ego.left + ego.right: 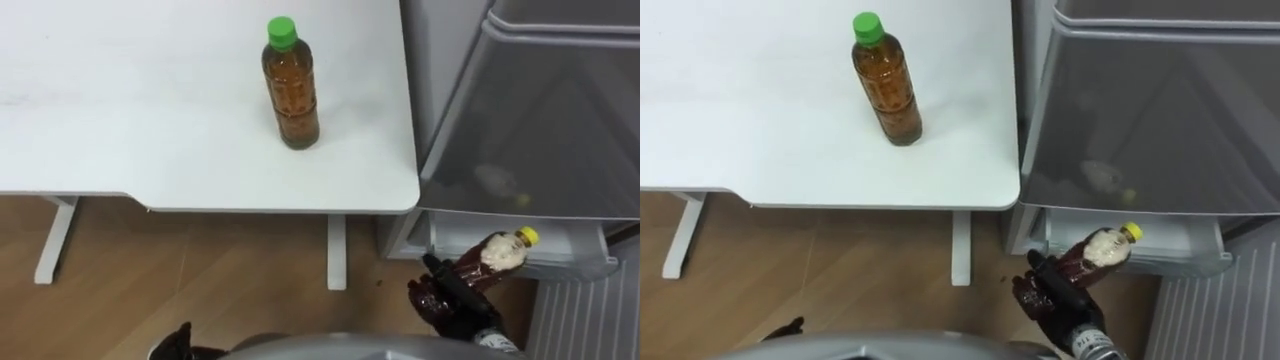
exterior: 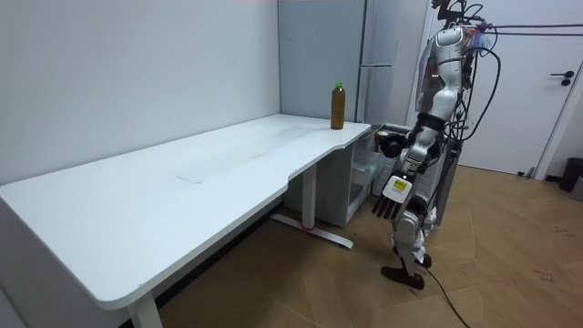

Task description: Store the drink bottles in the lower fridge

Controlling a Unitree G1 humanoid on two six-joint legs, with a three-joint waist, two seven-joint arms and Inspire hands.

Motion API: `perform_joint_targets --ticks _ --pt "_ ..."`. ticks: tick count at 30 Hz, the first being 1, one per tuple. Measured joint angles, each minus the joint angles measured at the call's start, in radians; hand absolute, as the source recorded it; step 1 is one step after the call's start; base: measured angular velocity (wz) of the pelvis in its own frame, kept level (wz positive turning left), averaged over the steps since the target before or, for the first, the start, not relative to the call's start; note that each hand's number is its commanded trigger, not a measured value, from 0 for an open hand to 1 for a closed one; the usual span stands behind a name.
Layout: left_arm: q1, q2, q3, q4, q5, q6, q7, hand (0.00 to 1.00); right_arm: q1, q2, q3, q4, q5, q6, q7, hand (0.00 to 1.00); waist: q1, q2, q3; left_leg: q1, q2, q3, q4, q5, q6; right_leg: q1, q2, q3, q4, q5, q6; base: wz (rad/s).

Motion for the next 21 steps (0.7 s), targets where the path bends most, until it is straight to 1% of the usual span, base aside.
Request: perform_joint_targets --ticks 4,7,10,17,19,21 --pt "0.007 -0.001 -0.001 0.001 0.0 -0.006 0.017 0.0 -0.003 0.003 -0.013 0.0 0.116 -0.001 -0.024 1.0 0.0 -0.005 0.0016 0.012 -0.001 0.002 -0.004 0.0 0.0 0.008 0.0 0.002 0.0 0.0 0.0 0.0" --pt "0.007 -0.004 -0.001 0.001 0.001 -0.006 0.03 0.0 -0.012 0.017 -0.047 -0.009 0.179 -0.001 -0.052 1.0 0.004 -0.007 0.0027 0.014 0.0 0.004 -0.008 0.0 0.0 0.008 0.0 0.005 0.0 0.0 0.0 -0.06" --pt "0.008 -0.004 -0.001 0.002 0.001 -0.006 0.035 0.0 -0.026 0.018 -0.05 -0.012 0.233 -0.002 -0.081 1.0 0.004 -0.008 0.0029 0.016 -0.001 0.005 -0.008 0.0 0.001 0.01 0.0 0.004 0.0 0.0 0.0 -0.02" --pt "0.024 -0.004 0.009 0.012 0.006 -0.006 0.036 0.0 -0.04 0.017 -0.05 -0.035 0.273 -0.003 -0.103 1.0 0.004 -0.01 0.0048 0.019 -0.002 0.005 -0.006 0.0 0.001 0.018 -0.001 -0.002 -0.002 0.0 0.0 0.02" --pt "0.025 -0.004 0.011 0.013 0.012 -0.006 0.037 0.0 -0.042 0.017 -0.056 -0.047 0.274 -0.003 -0.115 1.0 0.003 -0.013 0.0068 0.021 -0.003 0.0 0.0 0.0 0.001 0.027 -0.002 -0.013 -0.002 0.0 0.0 0.14" --pt "0.027 -0.004 0.011 0.013 0.012 -0.006 0.036 0.0 -0.049 0.018 -0.074 -0.049 0.274 -0.002 -0.131 1.0 0.003 -0.013 0.0069 0.02 -0.003 -0.005 0.003 0.0 0.001 0.03 -0.003 -0.022 -0.002 0.0 0.0 0.1"
